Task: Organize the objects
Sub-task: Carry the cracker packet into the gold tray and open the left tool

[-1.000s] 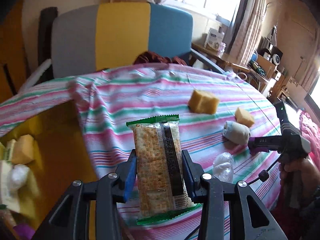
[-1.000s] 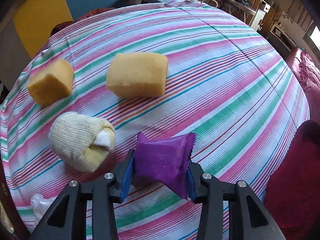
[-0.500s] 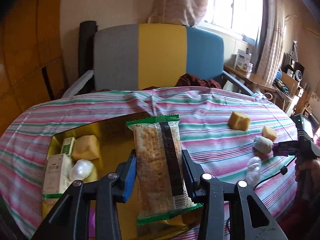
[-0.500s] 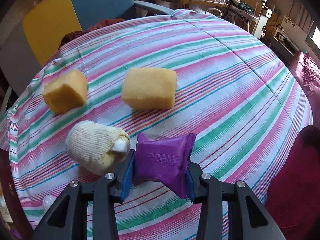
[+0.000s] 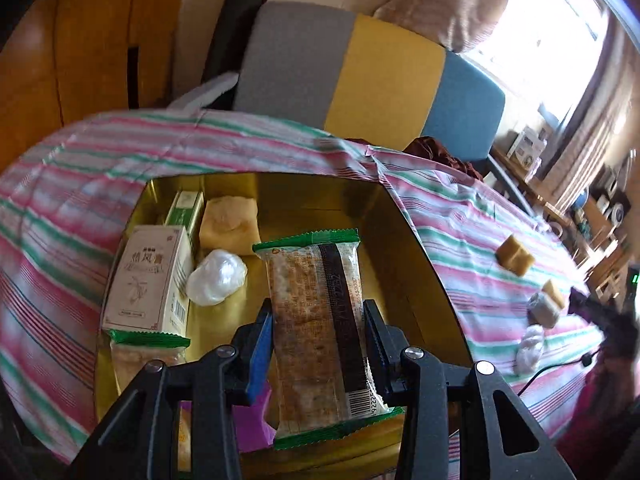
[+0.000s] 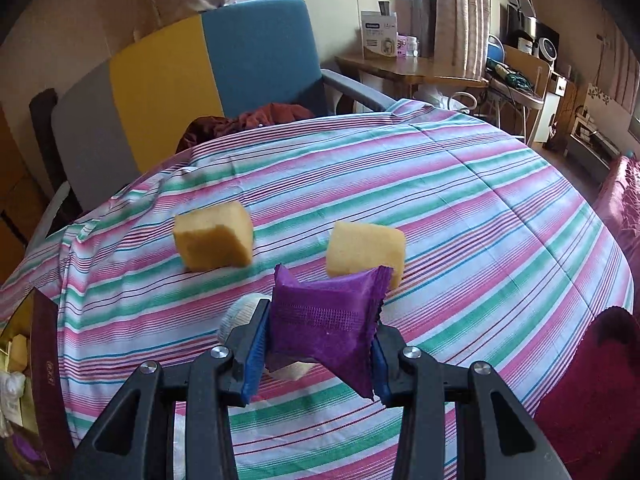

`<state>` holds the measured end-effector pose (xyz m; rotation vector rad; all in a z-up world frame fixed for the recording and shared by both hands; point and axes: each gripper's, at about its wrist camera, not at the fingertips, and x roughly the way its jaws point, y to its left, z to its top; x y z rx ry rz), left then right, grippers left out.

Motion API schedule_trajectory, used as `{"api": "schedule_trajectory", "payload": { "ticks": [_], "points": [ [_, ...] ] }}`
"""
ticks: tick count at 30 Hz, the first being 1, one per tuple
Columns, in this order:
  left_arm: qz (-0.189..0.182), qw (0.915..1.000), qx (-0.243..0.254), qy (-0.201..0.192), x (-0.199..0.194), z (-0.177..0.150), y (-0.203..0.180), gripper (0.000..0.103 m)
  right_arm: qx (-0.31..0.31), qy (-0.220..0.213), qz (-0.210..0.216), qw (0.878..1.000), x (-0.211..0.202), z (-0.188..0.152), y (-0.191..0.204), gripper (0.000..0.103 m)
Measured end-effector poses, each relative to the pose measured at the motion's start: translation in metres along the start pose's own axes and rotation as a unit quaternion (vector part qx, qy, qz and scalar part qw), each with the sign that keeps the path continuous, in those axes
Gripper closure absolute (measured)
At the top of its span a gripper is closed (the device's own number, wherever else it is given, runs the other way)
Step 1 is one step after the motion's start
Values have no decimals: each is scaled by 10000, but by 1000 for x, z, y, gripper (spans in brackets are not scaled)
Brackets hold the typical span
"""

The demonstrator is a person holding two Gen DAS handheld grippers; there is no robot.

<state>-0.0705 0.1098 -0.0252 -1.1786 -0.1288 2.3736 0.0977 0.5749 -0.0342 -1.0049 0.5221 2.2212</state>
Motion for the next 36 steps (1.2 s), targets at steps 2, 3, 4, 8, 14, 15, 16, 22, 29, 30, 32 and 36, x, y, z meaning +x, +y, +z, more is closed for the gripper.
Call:
{"api": "schedule_trajectory", "payload": {
  "ticks": [2,3,4,8,14,15,16,22,29,30,32,36],
  "points": [
    [-112,9996,-246,90,6,9,10,61,-33,-31,32,10000,-1,0,2,60],
    [-101,9995,-288,104,9,15,12,61,-37,-43,55,10000,-2,0,2,60],
    [-98,9995,-280,121,13,20,13,61,-33,-48,82,9999,-2,0,2,60],
    [77,9996,-45,255,38,43,5,61,-66,-65,189,9998,-3,0,5,60],
    [245,9958,-157,864,100,69,9,61,-141,-77,296,9994,-4,1,8,60],
    [421,9949,-156,903,108,71,10,61,-146,-75,318,9994,-4,1,8,60],
    [542,9939,-138,947,118,74,12,60,-157,-74,330,9993,-4,1,8,60],
    [820,9925,-106,898,123,76,15,52,-285,-43,378,9989,-3,0,13,60],
    [936,9951,201,225,71,54,3,43,-585,-21,462,9972,-5,-4,26,60],
    [984,9947,263,103,61,49,1,42,-651,-28,464,9968,-6,-6,29,60],
    [1028,9941,327,-89,44,41,-2,42,-783,-34,465,9958,-7,-7,35,60],
    [1100,9923,438,-363,15,24,-7,42,-1032,-15,533,9932,-8,-12,46,60]
  ]
}}
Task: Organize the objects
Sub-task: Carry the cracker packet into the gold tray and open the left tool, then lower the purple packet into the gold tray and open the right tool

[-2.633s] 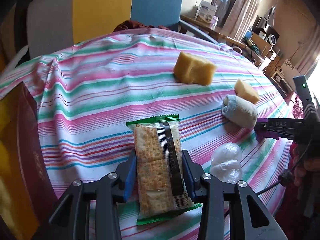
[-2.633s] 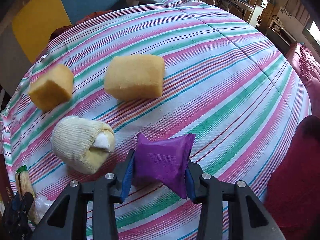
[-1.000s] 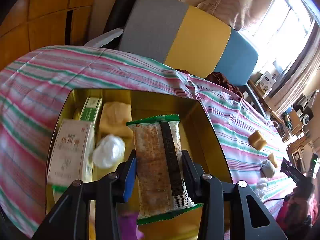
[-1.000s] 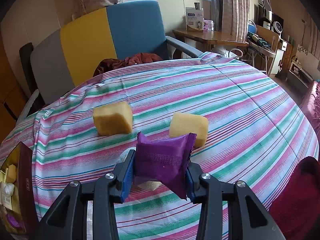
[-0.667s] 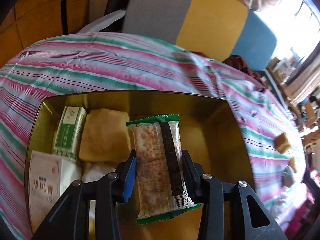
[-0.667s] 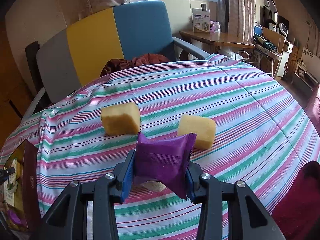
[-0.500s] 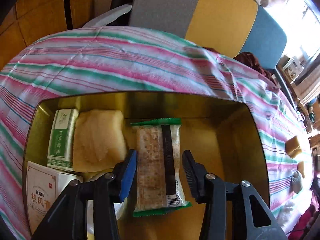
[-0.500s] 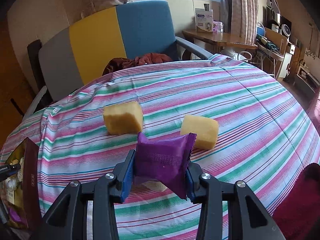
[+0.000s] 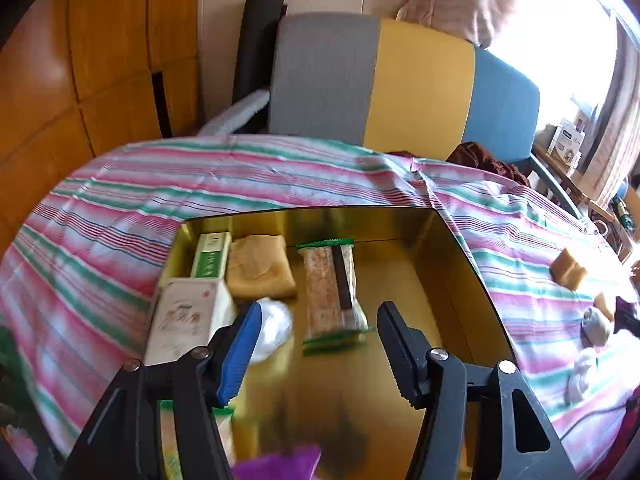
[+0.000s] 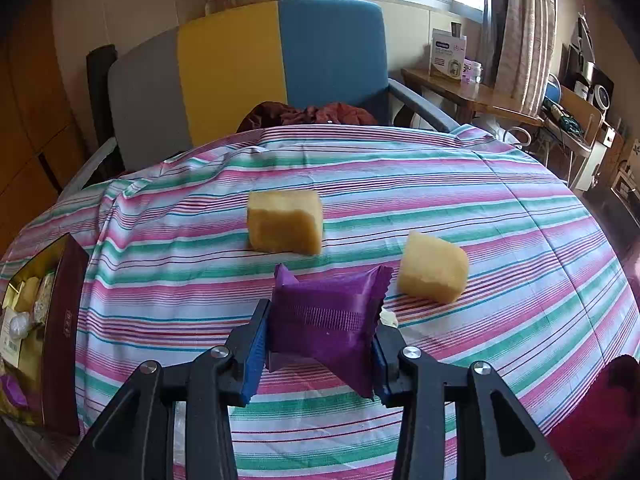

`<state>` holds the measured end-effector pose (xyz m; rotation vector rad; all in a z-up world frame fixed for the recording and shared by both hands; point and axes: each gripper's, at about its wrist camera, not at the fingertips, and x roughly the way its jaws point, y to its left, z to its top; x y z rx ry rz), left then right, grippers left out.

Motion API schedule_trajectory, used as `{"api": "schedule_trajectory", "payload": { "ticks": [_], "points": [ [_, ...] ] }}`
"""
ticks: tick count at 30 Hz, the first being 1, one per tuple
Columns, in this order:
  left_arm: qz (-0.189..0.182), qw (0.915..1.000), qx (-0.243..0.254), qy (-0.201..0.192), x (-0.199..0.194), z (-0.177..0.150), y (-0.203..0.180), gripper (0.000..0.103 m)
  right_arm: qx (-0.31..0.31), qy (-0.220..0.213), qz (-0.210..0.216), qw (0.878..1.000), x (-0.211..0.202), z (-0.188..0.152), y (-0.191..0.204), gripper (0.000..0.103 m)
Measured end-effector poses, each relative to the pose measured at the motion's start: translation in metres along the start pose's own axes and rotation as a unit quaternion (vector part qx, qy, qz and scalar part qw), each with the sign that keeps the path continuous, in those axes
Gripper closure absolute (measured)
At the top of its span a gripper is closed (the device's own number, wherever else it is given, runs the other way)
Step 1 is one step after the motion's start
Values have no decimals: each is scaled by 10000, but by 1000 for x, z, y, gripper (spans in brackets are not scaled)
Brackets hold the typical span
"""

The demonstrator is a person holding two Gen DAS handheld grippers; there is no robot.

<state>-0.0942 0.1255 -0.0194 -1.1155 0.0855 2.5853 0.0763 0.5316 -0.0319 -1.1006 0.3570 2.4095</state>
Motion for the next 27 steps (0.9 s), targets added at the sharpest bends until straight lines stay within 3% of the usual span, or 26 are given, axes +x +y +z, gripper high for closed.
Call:
{"api": "schedule_trajectory", "payload": {
  "ticks": [6,13,20,27],
  "points": [
    [67,9996,75,-265,-34,-17,5,41,-428,163,347,9983,0,-5,28,60],
    [123,9989,81,-436,-55,-26,14,39,-815,228,1272,9883,-17,-5,98,60],
    [183,9987,-46,-478,-62,-32,29,38,-1441,410,2338,9607,-31,-5,199,60],
    [319,9980,-175,-518,-68,-39,48,37,-2089,961,2753,9334,-9,-18,293,60]
  ]
}}
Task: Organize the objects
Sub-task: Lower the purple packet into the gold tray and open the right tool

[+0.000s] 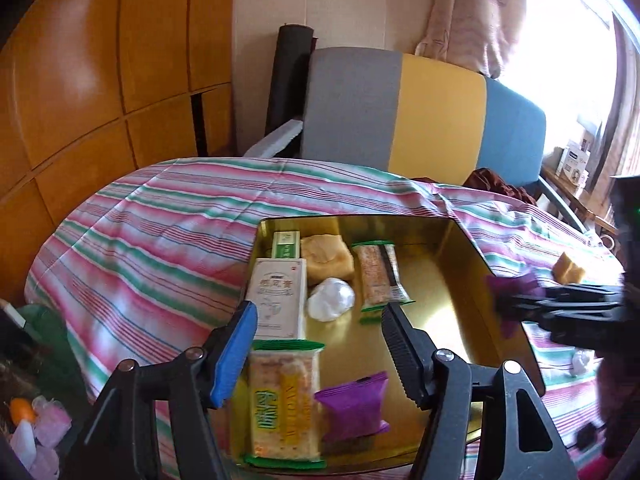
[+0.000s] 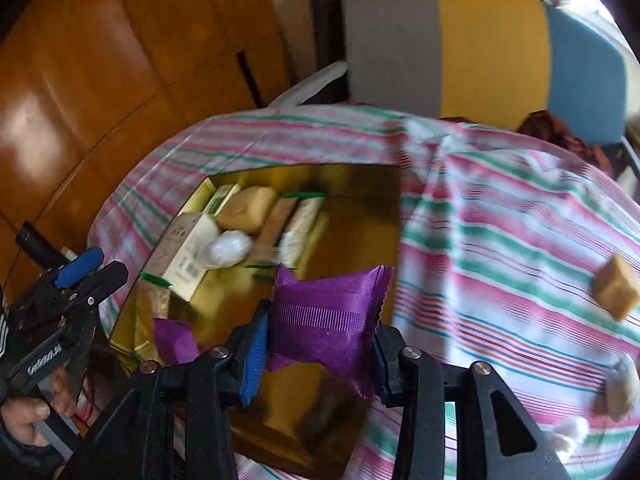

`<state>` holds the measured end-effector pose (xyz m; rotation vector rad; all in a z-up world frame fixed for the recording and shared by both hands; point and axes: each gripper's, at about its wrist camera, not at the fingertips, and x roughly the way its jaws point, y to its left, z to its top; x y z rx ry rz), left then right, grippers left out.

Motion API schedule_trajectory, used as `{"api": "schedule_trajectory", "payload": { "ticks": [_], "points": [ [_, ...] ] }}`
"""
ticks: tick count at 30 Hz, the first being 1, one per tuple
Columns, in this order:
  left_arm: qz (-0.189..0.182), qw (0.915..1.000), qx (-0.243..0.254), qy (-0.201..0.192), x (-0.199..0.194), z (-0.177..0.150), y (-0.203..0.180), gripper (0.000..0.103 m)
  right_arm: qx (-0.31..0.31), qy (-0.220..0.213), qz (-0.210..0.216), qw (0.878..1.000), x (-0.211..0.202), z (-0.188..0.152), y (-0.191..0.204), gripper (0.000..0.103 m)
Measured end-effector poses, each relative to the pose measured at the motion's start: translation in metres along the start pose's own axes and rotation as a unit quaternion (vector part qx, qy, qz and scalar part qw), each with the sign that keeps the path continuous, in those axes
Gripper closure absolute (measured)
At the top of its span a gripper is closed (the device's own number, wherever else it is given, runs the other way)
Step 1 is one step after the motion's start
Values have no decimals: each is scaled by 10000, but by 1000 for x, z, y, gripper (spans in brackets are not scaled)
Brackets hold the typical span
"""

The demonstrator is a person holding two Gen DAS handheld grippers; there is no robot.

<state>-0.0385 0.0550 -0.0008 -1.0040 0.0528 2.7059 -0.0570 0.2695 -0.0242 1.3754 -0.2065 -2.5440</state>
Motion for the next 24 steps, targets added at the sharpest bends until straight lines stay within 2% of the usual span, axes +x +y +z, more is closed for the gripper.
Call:
{"api": "schedule_trajectory", "payload": {
  "ticks": [6,10,16,24],
  "points": [
    [86,9998,-156,39,0,-5,17,37,-212,628,9,9978,68,11,34,59],
    [122,9996,-241,72,0,-9,25,36,-201,746,43,9970,90,10,47,55],
    [173,9992,-335,97,1,-14,33,35,-218,513,31,9984,80,6,50,54],
    [128,9994,-310,47,-3,-13,29,33,-36,-93,-60,9999,33,6,42,54]
  ]
}}
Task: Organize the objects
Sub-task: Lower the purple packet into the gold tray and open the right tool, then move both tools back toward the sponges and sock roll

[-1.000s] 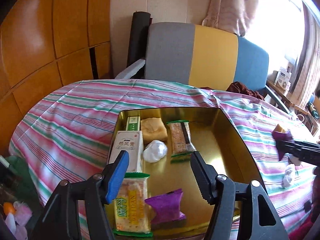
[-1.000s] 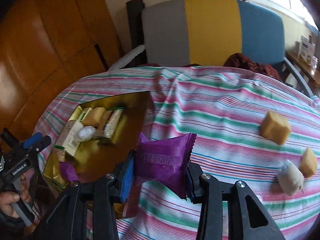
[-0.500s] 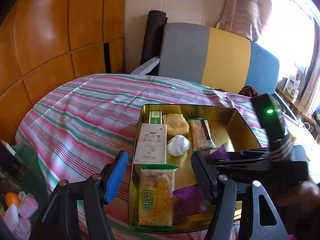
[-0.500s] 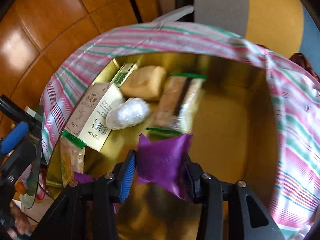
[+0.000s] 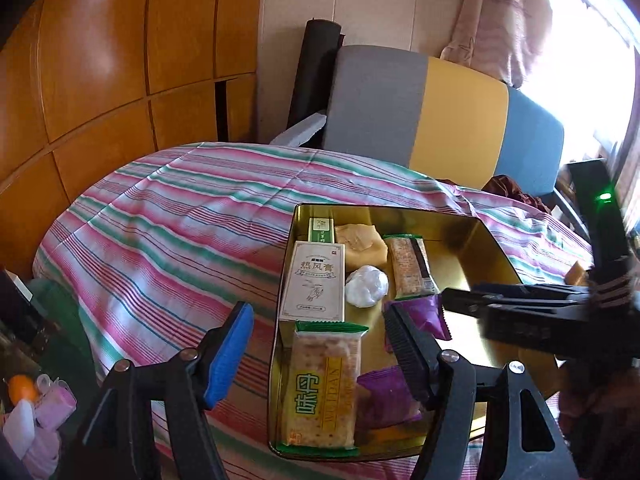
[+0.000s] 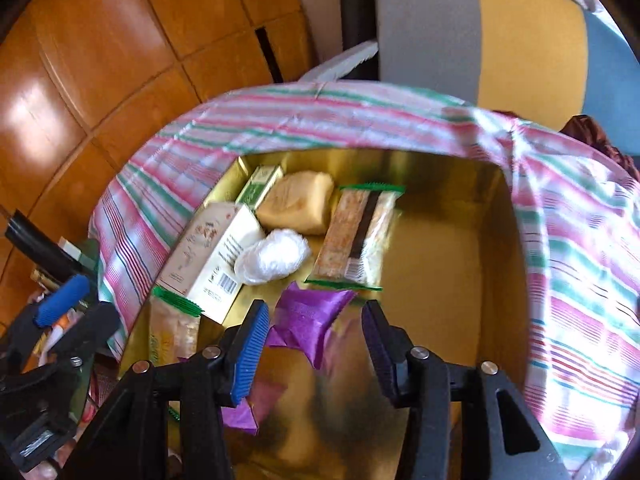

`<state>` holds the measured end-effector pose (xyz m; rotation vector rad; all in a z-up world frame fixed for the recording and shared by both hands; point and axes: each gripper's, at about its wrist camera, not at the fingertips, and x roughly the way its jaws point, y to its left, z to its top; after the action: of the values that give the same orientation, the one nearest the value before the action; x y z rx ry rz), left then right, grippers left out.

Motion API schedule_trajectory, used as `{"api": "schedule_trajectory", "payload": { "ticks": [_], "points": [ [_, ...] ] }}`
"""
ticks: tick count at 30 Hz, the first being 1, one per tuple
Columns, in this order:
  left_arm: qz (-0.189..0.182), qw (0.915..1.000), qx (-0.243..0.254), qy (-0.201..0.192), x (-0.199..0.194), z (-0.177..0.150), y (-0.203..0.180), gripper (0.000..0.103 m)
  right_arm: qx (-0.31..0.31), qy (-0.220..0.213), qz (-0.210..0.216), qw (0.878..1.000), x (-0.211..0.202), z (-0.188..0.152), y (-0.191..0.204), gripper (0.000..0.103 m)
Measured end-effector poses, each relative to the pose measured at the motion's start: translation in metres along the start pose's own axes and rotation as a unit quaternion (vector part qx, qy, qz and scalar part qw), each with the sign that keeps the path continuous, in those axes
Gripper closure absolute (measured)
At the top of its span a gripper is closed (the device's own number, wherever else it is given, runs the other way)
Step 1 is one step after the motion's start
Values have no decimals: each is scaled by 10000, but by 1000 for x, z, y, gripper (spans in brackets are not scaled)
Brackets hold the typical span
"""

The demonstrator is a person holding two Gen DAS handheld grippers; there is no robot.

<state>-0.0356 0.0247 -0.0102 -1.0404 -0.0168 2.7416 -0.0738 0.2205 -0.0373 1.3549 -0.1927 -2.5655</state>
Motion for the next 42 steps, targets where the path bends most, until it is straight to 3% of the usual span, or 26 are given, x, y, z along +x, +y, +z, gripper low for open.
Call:
{"api": "schedule_trajectory", "payload": {
  "ticks": [8,16,23,27,31,35,39,42],
  "points": [
    [-111,9997,207,-84,-9,1,-17,32,270,-403,-265,9985,-52,-28,-28,53],
    [-333,9976,596,-130,-16,5,-48,29,840,-672,-755,9913,-101,-61,-89,53],
    [-640,9925,1038,-121,-16,8,-88,26,1345,-866,-1366,9776,-149,-93,-151,52],
    [-823,9875,1344,-88,-12,10,-116,26,1750,-925,-1848,9626,-175,-114,-192,52],
    [-1055,9806,1654,-26,-7,10,-148,26,2269,-934,-2384,9397,-197,-136,-236,51],
    [-1329,9714,1965,76,-1,7,-187,26,2948,-819,-3041,9022,-208,-160,-272,51],
    [-1650,9596,2266,253,7,0,-229,26,3718,-746,-2903,8786,-212,-177,-298,51],
    [-1864,9489,2525,340,13,-8,-260,26,3685,-772,-2817,8826,-210,-175,-298,51]
  ]
}}
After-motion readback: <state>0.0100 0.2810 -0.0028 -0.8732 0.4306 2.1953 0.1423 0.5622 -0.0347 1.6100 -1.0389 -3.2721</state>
